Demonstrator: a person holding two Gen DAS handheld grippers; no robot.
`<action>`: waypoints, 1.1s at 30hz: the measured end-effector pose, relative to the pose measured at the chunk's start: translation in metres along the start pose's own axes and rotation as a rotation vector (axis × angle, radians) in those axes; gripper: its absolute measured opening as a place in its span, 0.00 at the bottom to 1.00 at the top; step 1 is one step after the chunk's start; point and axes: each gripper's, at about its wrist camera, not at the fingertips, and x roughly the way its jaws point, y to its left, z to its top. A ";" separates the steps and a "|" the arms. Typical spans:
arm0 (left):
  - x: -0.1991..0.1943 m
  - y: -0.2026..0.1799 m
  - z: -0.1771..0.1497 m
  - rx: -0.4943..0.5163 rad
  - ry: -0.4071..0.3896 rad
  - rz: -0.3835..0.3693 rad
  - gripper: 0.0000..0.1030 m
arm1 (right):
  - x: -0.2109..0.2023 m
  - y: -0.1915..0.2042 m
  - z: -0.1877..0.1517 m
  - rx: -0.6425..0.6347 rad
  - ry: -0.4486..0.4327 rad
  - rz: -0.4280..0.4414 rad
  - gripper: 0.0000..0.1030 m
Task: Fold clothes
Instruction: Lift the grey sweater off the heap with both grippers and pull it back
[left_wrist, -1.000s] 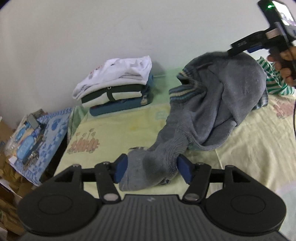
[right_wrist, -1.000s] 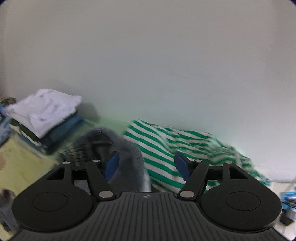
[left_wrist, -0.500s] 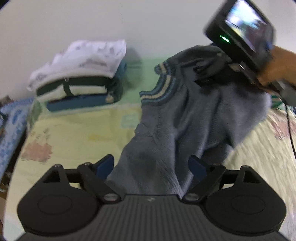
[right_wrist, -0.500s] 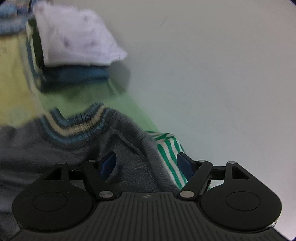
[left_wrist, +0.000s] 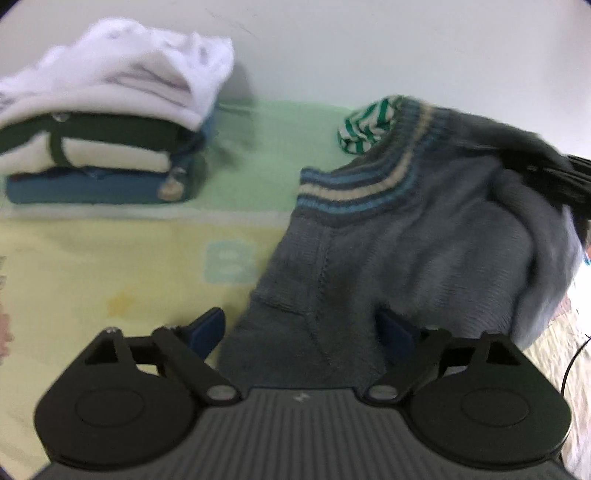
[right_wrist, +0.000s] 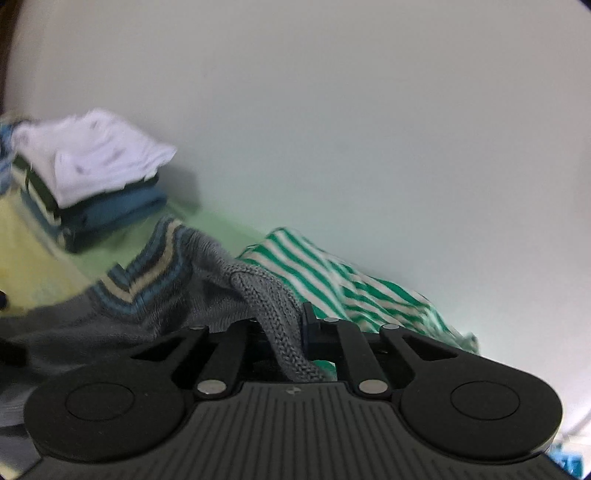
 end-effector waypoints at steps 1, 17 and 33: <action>0.002 -0.002 0.001 0.001 0.005 -0.018 0.96 | -0.009 -0.005 -0.004 0.014 -0.005 -0.003 0.06; 0.011 -0.009 0.001 0.027 0.076 -0.163 0.85 | -0.060 -0.013 -0.051 -0.093 0.049 -0.128 0.54; 0.035 -0.041 0.019 0.099 0.065 -0.107 0.61 | 0.010 0.018 -0.021 -0.209 0.138 -0.087 0.54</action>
